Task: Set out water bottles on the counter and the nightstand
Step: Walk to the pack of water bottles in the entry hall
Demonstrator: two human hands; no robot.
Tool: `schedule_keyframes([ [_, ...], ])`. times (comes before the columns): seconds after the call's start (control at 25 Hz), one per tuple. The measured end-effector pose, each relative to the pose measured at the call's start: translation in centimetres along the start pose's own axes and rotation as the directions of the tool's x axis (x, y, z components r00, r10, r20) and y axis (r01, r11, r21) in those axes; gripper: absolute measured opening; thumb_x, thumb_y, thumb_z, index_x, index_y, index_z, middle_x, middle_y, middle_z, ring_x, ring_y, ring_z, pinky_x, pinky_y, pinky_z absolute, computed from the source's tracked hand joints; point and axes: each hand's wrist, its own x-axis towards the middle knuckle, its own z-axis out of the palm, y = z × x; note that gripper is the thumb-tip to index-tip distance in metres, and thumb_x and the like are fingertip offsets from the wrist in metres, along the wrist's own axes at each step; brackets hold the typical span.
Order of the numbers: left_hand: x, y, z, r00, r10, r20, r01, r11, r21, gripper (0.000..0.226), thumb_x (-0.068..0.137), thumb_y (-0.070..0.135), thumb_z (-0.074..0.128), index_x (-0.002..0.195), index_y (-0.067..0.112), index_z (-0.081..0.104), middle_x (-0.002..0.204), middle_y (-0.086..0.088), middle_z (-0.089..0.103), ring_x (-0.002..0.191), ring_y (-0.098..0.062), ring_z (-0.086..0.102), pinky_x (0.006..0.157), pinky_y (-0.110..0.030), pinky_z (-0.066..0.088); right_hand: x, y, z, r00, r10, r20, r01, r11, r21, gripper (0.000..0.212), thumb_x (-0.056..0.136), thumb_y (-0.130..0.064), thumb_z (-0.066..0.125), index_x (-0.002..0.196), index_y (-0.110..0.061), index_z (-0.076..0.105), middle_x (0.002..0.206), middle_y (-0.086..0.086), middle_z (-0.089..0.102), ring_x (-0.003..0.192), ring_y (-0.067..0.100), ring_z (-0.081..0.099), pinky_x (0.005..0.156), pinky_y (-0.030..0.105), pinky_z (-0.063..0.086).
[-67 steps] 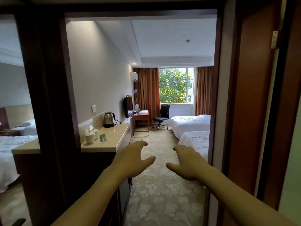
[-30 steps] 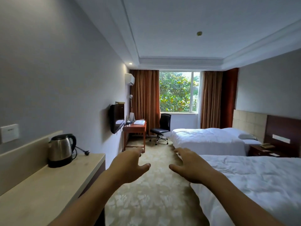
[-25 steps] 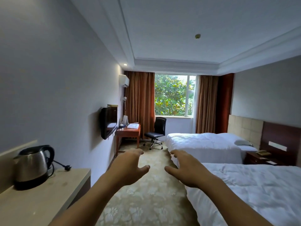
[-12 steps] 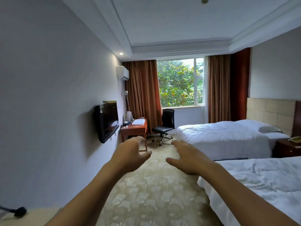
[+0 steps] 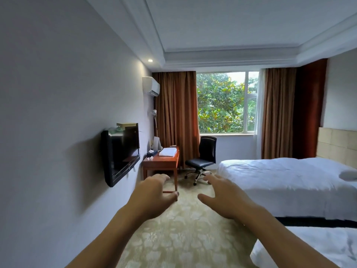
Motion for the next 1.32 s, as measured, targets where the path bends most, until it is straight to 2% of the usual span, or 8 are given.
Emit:
schedule_keyframes([
  [0.16,12.1,-5.4,4.3,0.999,0.038,-0.017,-0.039,0.999,-0.014,0.069,0.085,0.055,0.061,0.142,0.019,0.046,0.142,0.002,0.055,0.125,-0.015,0.054,0.104,-0.034,0.045,11.9,3.8,4.9,1.0,0.007,0.018,-0.007,1.0,-0.014,0.062,0.087,-0.056,0.056,0.142,-0.028,0.044,0.14,-0.005,0.053,0.125,0.017,0.052,0.099,0.034,0.047],
  [0.32,25.7,-10.0,7.3,0.997,0.076,-0.027,-0.077,0.995,-0.065,0.069,0.084,0.055,0.061,0.142,0.021,0.045,0.141,0.003,0.056,0.126,-0.014,0.053,0.105,-0.033,0.044,24.9,7.0,6.2,0.998,0.059,0.006,-0.059,0.998,-0.005,0.056,0.088,-0.052,0.058,0.137,-0.026,0.047,0.136,-0.003,0.055,0.119,0.017,0.054,0.097,0.032,0.047],
  [0.44,35.3,-10.8,9.3,0.99,0.136,-0.044,-0.139,0.989,-0.059,0.068,0.086,0.055,0.06,0.143,0.021,0.045,0.142,0.003,0.055,0.128,-0.014,0.052,0.107,-0.031,0.041,33.7,9.5,5.5,0.994,0.084,-0.076,-0.084,0.996,0.007,0.059,0.089,-0.052,0.06,0.139,-0.024,0.045,0.139,-0.002,0.054,0.124,0.019,0.053,0.099,0.032,0.045],
  [0.72,53.0,-12.6,17.5,0.985,0.173,0.0,-0.172,0.982,-0.073,0.065,0.087,0.054,0.058,0.141,0.02,0.046,0.141,0.003,0.055,0.128,-0.013,0.051,0.106,-0.032,0.04,50.2,18.5,9.3,0.991,0.108,-0.075,-0.107,0.994,0.016,0.059,0.089,-0.051,0.06,0.139,-0.024,0.045,0.135,-0.001,0.056,0.12,0.021,0.054,0.096,0.033,0.046],
  [0.96,68.9,-14.1,26.1,0.989,0.145,0.001,-0.145,0.986,-0.082,0.061,0.086,0.05,0.061,0.138,0.019,0.049,0.137,0.002,0.058,0.122,-0.014,0.055,0.102,-0.03,0.045,65.7,29.6,14.3,0.997,0.045,-0.064,-0.044,0.999,0.02,0.06,0.088,-0.053,0.059,0.137,-0.022,0.045,0.13,0.001,0.057,0.115,0.022,0.055,0.093,0.034,0.049],
  [1.2,86.7,-13.7,30.8,0.984,0.173,-0.035,-0.176,0.979,-0.099,0.061,0.086,0.05,0.061,0.139,0.022,0.049,0.139,0.007,0.057,0.127,-0.007,0.051,0.107,-0.027,0.042,83.1,38.8,13.4,0.995,-0.003,-0.096,0.009,0.998,0.068,0.068,0.085,-0.056,0.058,0.143,-0.023,0.042,0.136,0.0,0.056,0.118,0.02,0.055,0.095,0.035,0.049],
  [1.32,94.0,-14.9,33.8,0.984,0.174,-0.036,-0.176,0.982,-0.068,0.062,0.085,0.052,0.06,0.139,0.021,0.049,0.139,0.006,0.057,0.128,-0.01,0.05,0.108,-0.03,0.041,89.8,42.2,14.7,0.997,0.002,-0.079,0.002,0.999,0.05,0.068,0.085,-0.055,0.057,0.143,-0.022,0.042,0.136,0.001,0.056,0.119,0.021,0.054,0.095,0.036,0.05],
])
